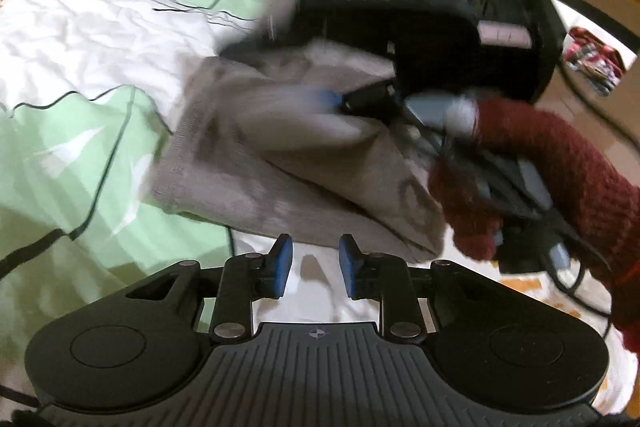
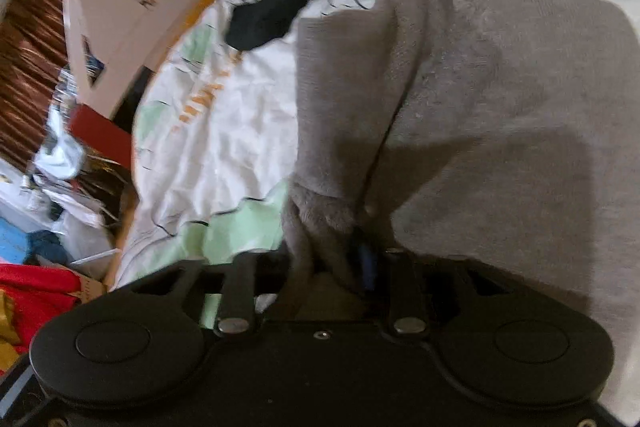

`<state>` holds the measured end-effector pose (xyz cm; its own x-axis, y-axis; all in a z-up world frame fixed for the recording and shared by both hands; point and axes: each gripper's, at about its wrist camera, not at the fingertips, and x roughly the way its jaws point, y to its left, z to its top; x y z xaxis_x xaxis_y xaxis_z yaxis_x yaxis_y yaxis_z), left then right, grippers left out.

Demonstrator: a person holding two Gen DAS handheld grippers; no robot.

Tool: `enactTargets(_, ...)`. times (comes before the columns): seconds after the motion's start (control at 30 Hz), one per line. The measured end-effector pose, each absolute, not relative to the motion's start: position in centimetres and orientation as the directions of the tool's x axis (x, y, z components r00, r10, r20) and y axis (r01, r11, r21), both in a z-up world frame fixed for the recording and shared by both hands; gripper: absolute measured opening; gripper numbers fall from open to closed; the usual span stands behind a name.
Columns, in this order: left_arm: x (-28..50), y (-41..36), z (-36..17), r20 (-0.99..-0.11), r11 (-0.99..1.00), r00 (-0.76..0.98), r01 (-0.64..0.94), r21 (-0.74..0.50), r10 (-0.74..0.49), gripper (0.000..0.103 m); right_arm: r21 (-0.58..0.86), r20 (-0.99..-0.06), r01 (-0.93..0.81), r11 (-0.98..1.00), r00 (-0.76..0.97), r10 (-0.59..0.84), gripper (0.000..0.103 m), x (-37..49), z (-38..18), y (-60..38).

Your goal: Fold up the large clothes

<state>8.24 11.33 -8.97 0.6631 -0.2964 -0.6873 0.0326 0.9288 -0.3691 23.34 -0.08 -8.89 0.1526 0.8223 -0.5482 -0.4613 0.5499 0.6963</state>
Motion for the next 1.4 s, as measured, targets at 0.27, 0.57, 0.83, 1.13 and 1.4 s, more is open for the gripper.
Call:
enactTargets(0.27,8.2,9.3,-6.5,-0.633,0.919,0.677,0.183,-0.350,-0.376,0.027,0.759,-0.373,-0.498,0.420,0.197,0.907,0.079,22.4,-4.5,-4.5)
enactTargets(0.57,11.7,8.2,-6.1,-0.607,0.959,0.745,0.177,-0.222,-0.278,0.042,0.534,-0.471,-0.496,0.685,0.499,0.728,0.035,20.3,-3.4,-11.7)
enactTargets(0.83,12.4,9.8,-6.6,-0.647,0.978,0.737,0.098,-0.186,-0.197,0.042,0.387,-0.573,-0.490,0.781,0.536,0.620,0.024,15.4,-6.5,-13.2)
enactTargets(1.13,14.7,9.4,-6.9,-0.620,0.982,0.763,0.112,-0.150,-0.182,0.043,0.404,-0.623,-0.634,0.659,0.336,0.706,0.022,13.6,-10.3,-6.4)
enactTargets(1.4,18.2,12.1,-9.6,-0.665,0.988,0.735,0.045,-0.150,-0.135,0.043,0.308,-0.607,-0.687,0.658,0.391,0.692,0.027,12.4,-7.7,-6.9)
